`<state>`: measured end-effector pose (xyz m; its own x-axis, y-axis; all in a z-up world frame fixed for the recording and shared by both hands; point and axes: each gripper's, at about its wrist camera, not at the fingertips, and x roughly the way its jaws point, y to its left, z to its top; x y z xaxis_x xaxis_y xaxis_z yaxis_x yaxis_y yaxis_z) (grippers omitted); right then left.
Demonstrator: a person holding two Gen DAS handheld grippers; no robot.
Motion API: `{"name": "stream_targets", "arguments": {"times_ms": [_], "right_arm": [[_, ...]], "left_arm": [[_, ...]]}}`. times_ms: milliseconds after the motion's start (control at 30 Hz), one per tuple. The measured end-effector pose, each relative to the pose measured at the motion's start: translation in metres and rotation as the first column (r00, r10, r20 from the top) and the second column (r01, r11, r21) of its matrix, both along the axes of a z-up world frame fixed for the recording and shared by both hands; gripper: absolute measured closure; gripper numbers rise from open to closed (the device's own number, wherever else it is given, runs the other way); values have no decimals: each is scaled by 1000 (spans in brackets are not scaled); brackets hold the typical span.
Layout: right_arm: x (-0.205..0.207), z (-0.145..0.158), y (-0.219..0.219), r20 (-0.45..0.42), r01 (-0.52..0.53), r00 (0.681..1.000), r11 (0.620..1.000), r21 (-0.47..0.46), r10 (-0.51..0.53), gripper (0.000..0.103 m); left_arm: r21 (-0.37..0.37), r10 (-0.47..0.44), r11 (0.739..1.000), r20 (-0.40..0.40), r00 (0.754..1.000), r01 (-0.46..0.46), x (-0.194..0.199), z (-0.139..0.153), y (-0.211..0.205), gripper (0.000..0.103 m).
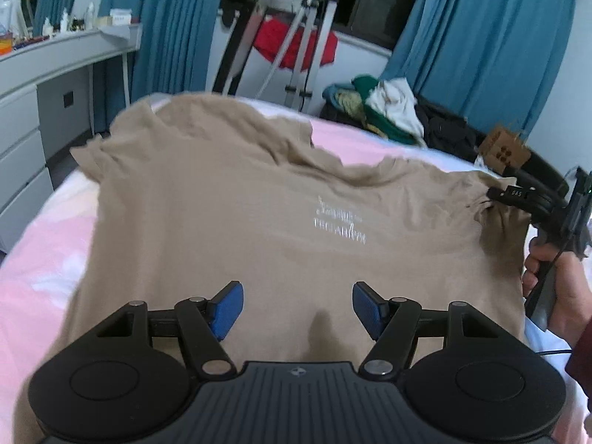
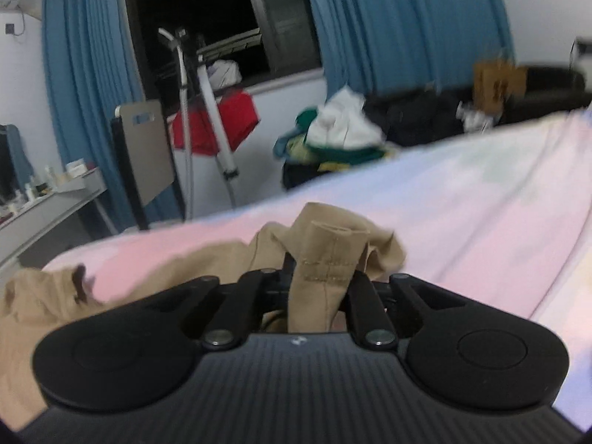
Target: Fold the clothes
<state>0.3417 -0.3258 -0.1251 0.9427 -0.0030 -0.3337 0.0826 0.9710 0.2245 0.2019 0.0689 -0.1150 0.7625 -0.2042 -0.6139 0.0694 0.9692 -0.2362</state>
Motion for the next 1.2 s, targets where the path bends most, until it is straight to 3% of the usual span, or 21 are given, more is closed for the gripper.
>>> {"name": "stream_targets", "arguments": {"times_ms": [133, 267, 433, 567, 600, 733, 900, 1100, 1200], "right_arm": [[-14, 45, 56, 42, 44, 998, 987, -153, -38, 92], [-9, 60, 138, 20, 23, 1000, 951, -307, -18, 92], [9, 25, 237, -95, -78, 994, 918, -388, 44, 92], [29, -15, 284, -217, -147, 974, 917, -370, 68, 89], [33, -21, 288, -242, -158, 967, 922, -353, 73, 84], [28, -16, 287, -238, -249, 952, 939, -237, 193, 32], [-6, 25, 265, -170, -312, 942, 942, -125, 290, 31], [-98, 71, 202, -94, -304, 948, 953, 22, 304, 31], [-150, 80, 176, -109, -295, 947, 953, 70, 301, 31]], "left_arm": [[-35, 25, 999, 39, 999, -24, -10, 17, 17, 35], [-51, 66, 997, 81, 994, -62, -20, 31, 38, 35], [-83, 129, 989, 94, 987, -121, -21, 33, 68, 35], [-62, 140, 989, 99, 985, -134, -18, 27, 76, 35], [-59, 140, 989, 97, 985, -135, -17, 26, 77, 35], [-49, 142, 989, 90, 986, -138, -14, 22, 79, 35], [-37, 144, 989, 82, 986, -142, -11, 17, 82, 35], [-11, 90, 996, 105, 990, -89, -28, 23, 63, 35], [-5, 57, 998, 107, 993, -56, -45, 27, 53, 35]]}}
